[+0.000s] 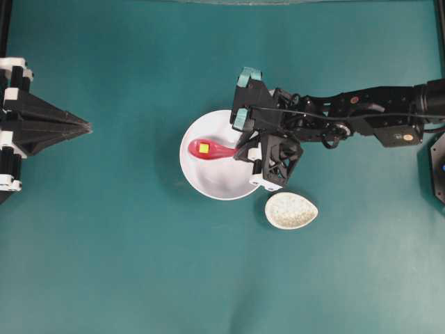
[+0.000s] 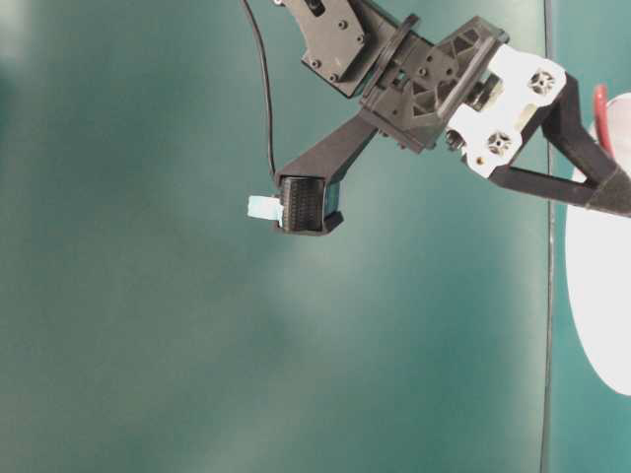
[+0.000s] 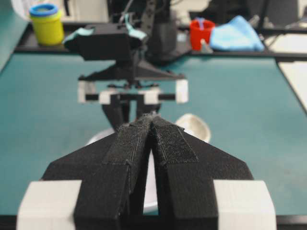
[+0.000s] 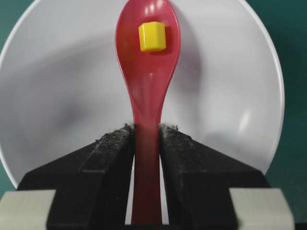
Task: Scoop the yellow hexagonal prism block from the bowl with a spoon using the right arm.
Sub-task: 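Lift the spoon with the block up out of the bowl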
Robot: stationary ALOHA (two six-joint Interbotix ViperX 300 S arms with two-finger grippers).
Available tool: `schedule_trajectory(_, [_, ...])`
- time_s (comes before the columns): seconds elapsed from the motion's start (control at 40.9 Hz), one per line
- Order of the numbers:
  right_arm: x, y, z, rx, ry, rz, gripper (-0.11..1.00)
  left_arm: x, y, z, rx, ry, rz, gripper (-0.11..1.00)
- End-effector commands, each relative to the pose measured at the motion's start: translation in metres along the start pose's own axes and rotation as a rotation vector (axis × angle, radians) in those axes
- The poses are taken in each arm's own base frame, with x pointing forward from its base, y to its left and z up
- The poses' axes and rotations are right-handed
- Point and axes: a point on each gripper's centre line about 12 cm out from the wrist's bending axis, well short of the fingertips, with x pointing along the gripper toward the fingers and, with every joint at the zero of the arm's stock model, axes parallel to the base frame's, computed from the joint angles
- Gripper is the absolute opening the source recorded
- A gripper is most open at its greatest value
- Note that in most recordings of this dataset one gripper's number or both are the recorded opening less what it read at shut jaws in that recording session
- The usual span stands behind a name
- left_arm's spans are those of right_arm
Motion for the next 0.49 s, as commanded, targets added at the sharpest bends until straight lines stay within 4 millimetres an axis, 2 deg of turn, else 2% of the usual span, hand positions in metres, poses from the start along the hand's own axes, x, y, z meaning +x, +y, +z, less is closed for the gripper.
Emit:
schedule_trajectory(0.0, [-0.008, 0.001, 0.007, 0.001, -0.035, 0.003, 0.25, 0.002, 0.000, 0.010, 0.003, -0.026, -0.001, 0.01])
schedule_trajectory(0.244, [-0.018, 0.000, -0.001, 0.002, -0.047, -0.002, 0.25, 0.003, 0.000, 0.011, 0.000, -0.026, 0.000, 0.01])
schedule_trajectory(0.465, [-0.036, 0.001, 0.008, -0.003, -0.113, 0.001, 0.25, 0.002, 0.000, 0.011, 0.002, -0.028, -0.001, 0.01])
